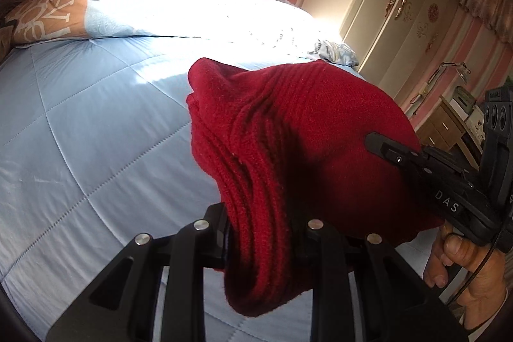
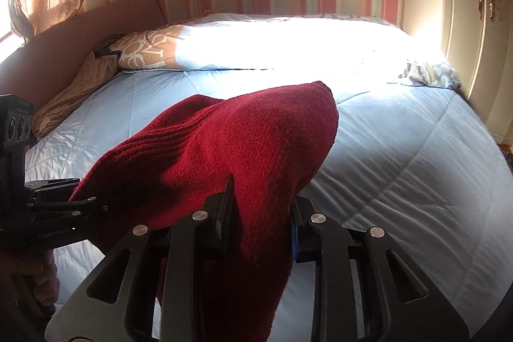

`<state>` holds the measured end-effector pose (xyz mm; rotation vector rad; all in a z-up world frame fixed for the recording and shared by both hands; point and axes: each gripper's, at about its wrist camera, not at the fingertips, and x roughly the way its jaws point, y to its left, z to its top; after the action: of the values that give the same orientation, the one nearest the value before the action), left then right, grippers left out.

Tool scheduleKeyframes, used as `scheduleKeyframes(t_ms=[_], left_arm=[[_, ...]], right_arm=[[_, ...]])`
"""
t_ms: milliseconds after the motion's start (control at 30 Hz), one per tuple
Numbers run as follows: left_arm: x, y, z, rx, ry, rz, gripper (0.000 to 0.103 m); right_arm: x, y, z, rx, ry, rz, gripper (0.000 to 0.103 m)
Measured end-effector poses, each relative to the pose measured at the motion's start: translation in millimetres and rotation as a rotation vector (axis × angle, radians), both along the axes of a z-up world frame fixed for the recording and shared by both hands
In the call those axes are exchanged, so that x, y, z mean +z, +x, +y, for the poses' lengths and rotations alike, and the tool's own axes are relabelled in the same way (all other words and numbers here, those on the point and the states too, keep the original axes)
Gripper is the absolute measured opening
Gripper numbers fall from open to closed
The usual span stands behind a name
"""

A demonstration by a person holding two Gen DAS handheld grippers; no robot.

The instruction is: Fold small clothes

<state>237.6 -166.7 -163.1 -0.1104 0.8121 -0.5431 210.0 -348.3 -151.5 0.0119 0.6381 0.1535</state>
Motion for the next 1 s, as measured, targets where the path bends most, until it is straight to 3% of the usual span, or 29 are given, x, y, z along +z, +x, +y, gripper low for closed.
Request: scheduleKeyframes(t_ms=[100,200,300,367,467,567,667,733,800,867,1000], left_arm=[[-11,-16,-37,-0.02,0.004,-0.015,0.025],[-49,-17,-62,0.007,0.012,0.026,0.026],[-103,-21,-68,0.06,0.055,0.155,0.03],[-115,-38,-60,0.095,0.072,0.146,0.044],[-109,-57,-40,0.159,0.056,0.125,0.059],[-95,-68,-21,0.207,0.012,0.1,0.07],[-92,-72,-8,0.241,0.036,0.095,0.078],[-93,-74,6,0.256,-0.008,0.136,0.079],[-85,-86,19,0.304,0.017,0.115,0.077],[-79,-97,34,0.296,-0.007,0.115,0.077],[-52,-134,78,0.303,0.039,0.046,0.077]], right_arm=[[-8,-21,-36,-0.046,0.0,-0.006,0.027],[-44,-22,-67,-0.058,0.013,0.03,0.029],[-98,-21,-87,-0.081,0.015,0.183,0.042],[-111,-39,-93,-0.093,0.006,0.183,0.054],[-107,-65,-97,-0.163,-0.034,0.124,0.078],[-98,-87,-106,-0.209,0.024,0.1,0.08],[-86,-119,-105,-0.235,0.112,0.057,0.082],[-75,-139,-93,-0.246,0.13,0.031,0.087],[-63,-156,-74,-0.253,0.12,0.019,0.091],[-52,-169,-52,-0.248,0.116,0.026,0.094],[-20,-196,4,-0.205,0.06,0.008,0.1]])
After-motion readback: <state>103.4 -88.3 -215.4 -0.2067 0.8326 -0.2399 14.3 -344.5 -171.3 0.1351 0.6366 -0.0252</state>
